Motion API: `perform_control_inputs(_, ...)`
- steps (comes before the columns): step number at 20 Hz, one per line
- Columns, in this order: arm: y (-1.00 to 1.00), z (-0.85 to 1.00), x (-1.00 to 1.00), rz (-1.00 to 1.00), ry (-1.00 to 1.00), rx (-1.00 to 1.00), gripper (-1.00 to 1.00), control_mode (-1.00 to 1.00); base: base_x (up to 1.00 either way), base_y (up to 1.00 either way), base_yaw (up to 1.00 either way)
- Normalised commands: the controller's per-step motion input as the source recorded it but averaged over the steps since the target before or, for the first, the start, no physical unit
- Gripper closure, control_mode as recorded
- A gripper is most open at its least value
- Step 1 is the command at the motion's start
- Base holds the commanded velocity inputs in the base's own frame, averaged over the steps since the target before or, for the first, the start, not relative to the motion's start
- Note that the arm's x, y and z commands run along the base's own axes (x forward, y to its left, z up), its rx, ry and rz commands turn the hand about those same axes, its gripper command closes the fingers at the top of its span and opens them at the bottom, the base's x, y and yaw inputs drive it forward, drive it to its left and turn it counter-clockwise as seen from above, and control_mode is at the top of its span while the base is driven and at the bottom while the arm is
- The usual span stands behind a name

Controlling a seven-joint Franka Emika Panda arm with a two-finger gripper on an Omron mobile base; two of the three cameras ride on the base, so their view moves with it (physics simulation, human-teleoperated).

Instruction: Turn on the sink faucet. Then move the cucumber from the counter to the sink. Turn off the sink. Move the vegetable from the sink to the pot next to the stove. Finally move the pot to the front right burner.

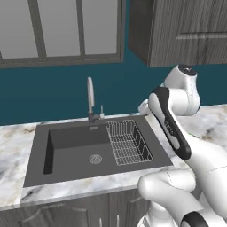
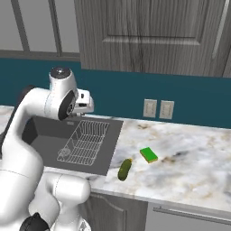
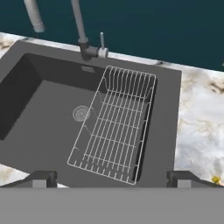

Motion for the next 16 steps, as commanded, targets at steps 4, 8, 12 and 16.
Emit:
perform_control_inputs(4,0.00,-0.39,0.06,0.17,-0.14,0.05,-1.00,-1.00,0.00,0.00,0.00)
perform_control_inputs(8,0.01,-0.17,0.12,0.12,-0.16,0.00,-1.00,-1.00,0.00,0.00,0.00)
perform_control_inputs(12,0.00,0.00,0.06,0.21,-0.19,0.00,-1.00,-1.00,0.00,0.00,0.00)
perform_control_inputs(16,0.07,0.00,0.00,0.31,-0.16,0.00,-1.00,-1.00,0.00,0.00,0.00)
